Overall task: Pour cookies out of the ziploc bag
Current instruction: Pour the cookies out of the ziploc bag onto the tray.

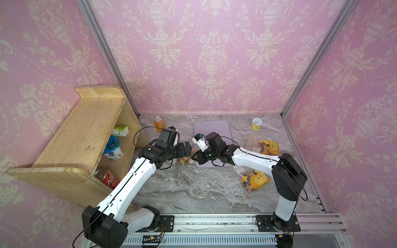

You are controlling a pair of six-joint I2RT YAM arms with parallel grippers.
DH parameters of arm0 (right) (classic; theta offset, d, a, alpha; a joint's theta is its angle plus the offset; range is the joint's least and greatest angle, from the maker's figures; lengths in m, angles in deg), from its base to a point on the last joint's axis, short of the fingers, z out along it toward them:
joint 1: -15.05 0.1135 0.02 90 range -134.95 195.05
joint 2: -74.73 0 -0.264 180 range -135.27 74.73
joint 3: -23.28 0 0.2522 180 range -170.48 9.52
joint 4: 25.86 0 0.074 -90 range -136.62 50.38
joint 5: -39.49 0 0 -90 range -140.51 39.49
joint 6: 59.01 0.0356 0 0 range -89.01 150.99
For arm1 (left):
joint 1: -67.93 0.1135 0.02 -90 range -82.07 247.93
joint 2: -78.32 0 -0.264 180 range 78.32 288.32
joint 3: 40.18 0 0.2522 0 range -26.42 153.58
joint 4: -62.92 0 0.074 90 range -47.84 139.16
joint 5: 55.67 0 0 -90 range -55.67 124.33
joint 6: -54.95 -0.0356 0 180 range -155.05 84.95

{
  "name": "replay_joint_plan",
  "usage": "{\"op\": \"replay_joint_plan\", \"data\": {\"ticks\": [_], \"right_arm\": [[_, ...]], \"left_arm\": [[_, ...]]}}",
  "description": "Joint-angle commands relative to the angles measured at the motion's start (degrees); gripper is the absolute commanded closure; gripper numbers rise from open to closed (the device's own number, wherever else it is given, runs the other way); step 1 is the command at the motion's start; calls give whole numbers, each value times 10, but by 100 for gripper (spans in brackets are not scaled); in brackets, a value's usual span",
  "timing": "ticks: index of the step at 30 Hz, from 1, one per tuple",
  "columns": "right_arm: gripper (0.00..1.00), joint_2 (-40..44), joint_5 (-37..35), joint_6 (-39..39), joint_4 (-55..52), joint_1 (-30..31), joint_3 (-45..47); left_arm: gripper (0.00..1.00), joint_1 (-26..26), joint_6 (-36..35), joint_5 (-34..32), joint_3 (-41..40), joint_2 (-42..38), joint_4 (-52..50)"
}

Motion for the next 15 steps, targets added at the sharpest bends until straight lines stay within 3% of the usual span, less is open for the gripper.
{"op": "replay_joint_plan", "data": {"ticks": [1, 7, 12, 15], "right_arm": [[100, -8, 15, 67, 1, 15, -47], [100, -32, 37, 147, -27, 36, -146], [100, 23, -23, 161, -42, 23, -86], [100, 17, -20, 183, -15, 1, -28]], "left_arm": [[1, 42, 32, -37, -40, -34, -8], [1, 115, 55, -9, -94, -60, 23], [1, 119, 45, 18, -92, -21, 41], [1, 119, 46, 37, -102, -1, 59]]}}
